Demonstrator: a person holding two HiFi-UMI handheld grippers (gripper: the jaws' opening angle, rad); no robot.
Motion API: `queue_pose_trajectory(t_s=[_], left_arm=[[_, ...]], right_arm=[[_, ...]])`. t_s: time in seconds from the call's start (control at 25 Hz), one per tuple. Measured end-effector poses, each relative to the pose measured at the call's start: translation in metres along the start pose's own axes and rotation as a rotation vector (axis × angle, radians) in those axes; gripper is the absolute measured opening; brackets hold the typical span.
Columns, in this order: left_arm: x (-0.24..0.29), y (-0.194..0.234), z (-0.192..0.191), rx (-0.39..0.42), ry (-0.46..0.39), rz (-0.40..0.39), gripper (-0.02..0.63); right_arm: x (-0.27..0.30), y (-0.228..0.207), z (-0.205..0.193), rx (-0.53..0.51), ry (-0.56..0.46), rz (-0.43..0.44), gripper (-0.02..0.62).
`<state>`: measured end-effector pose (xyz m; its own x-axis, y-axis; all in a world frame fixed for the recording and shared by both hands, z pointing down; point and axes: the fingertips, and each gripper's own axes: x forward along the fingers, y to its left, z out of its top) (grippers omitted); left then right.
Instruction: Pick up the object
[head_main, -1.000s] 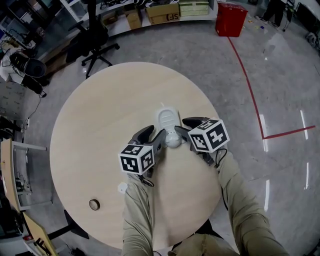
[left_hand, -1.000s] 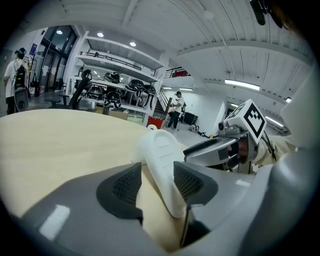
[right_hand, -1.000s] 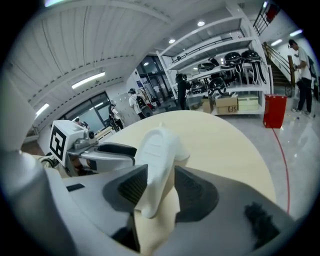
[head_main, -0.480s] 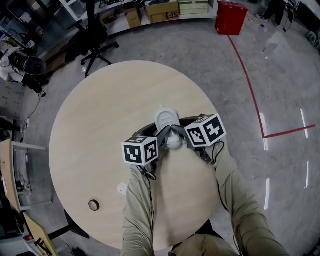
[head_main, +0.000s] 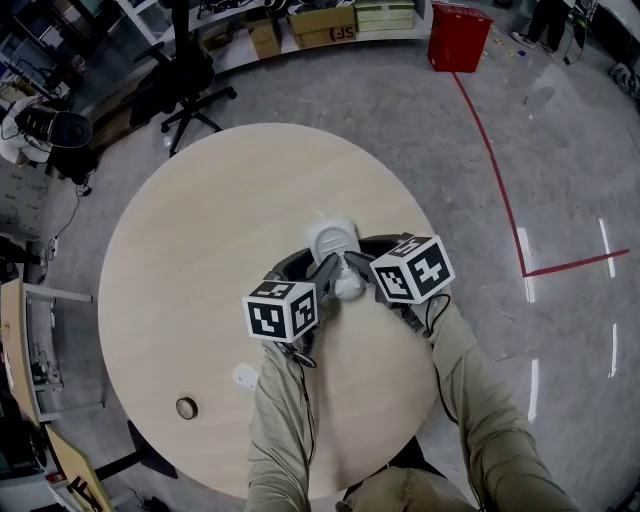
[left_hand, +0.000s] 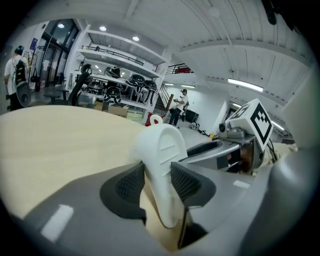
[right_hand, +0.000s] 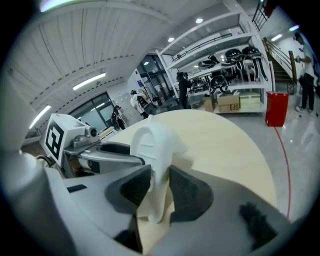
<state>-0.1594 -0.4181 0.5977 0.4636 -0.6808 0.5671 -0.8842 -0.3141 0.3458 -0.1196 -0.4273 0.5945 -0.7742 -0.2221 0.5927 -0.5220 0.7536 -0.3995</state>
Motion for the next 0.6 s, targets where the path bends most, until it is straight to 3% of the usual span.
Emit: queue_pose_trajectory(t_s=[0.12,0.4,0.6], left_arm=[[-0.015,-0.011,0.015,0.054,-0.039,-0.005,0.159],[-0.086,-0.062,0.079,0.210,-0.196,0.007,0.147],[-0.147,-0.113,0.089,0.332,-0.298,0.033,0.144]], right_arm=[[-0.016,0.011,0.012,-0.077,-0.026,-0.029,0.121],[-0.092,0.065,0.067,-0.276,-0.192,-0.078,0.118],[-0.151,0.119,0.070,-0.400,-0.299,-0.132,0.115]])
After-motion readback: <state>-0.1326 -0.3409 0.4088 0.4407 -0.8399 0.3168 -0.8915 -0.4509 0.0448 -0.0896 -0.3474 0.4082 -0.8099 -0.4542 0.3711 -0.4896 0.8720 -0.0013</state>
